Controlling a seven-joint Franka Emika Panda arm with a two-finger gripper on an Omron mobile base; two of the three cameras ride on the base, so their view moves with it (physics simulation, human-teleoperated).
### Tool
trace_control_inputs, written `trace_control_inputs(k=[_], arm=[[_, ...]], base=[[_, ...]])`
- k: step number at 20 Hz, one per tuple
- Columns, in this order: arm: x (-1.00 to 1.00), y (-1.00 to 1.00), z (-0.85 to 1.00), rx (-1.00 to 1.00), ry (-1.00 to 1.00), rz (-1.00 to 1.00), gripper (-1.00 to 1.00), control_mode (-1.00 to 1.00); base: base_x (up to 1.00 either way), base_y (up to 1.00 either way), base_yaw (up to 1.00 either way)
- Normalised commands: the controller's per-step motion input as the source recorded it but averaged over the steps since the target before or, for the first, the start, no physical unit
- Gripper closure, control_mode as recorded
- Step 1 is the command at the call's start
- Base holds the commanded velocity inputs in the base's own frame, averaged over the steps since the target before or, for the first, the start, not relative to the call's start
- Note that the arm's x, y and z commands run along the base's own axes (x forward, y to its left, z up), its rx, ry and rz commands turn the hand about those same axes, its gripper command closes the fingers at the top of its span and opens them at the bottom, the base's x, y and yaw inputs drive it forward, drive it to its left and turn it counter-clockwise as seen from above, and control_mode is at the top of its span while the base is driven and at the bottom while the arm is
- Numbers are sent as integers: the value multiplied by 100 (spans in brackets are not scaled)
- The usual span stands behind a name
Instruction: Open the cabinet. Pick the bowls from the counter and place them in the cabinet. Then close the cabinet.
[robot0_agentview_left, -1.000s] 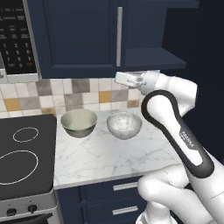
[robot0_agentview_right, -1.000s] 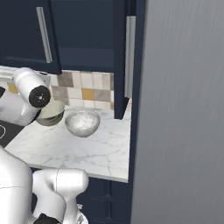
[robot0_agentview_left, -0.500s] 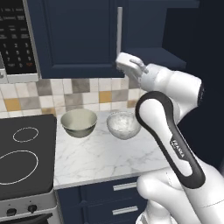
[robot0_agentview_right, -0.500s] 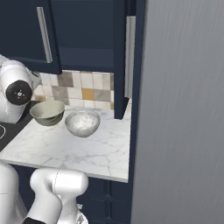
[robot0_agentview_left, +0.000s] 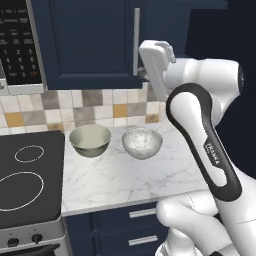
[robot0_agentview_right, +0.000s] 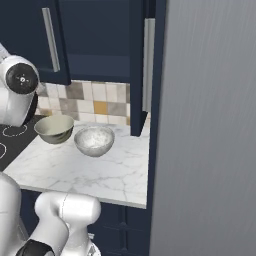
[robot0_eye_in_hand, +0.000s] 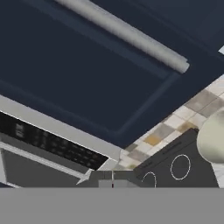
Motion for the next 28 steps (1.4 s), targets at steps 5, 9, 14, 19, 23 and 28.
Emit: trace_control_inputs(k=[5,9,14,19,23,28], arm=[[7,-3,-10,18,31,4,100,-100],[11,-30,0,8,2,1,100,-100],[5,-38,0,21,-2,0,100,-100],[17,-37,0,25,0,0,100,-100],[42,-31,0,13,0,0,100,-100],[51,-24,0,5,0,0,100,-100]], base=[[0,0,0],[0,0,0],[0,0,0],[0,0,0],[0,0,0],[0,0,0]])
